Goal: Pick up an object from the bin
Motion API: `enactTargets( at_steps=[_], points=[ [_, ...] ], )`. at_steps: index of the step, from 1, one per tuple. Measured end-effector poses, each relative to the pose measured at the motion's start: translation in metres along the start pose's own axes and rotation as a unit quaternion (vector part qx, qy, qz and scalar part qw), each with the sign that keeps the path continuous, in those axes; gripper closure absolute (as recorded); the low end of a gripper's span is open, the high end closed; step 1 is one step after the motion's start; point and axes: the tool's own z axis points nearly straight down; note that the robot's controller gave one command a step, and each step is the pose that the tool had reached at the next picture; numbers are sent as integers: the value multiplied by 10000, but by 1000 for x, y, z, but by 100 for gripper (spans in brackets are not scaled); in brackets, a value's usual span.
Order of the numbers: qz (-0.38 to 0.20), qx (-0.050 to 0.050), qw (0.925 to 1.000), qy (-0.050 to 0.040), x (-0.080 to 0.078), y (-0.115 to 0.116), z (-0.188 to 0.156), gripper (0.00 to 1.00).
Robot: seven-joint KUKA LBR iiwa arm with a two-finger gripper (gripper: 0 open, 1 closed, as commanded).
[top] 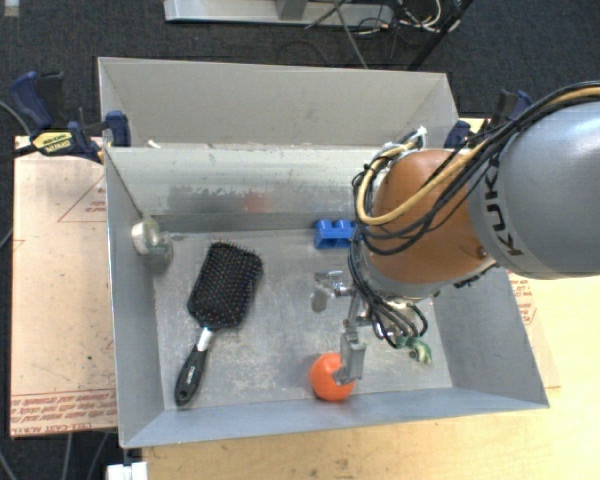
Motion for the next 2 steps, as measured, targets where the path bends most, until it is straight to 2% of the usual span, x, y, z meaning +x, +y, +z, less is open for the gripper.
enactTargets(
  at_steps=[1, 2],
  points=[
    [-1, 0, 10000, -26, -9, 26, 41, 0],
    [81, -16, 10000, -13, 7, -5, 62, 0]
  ],
)
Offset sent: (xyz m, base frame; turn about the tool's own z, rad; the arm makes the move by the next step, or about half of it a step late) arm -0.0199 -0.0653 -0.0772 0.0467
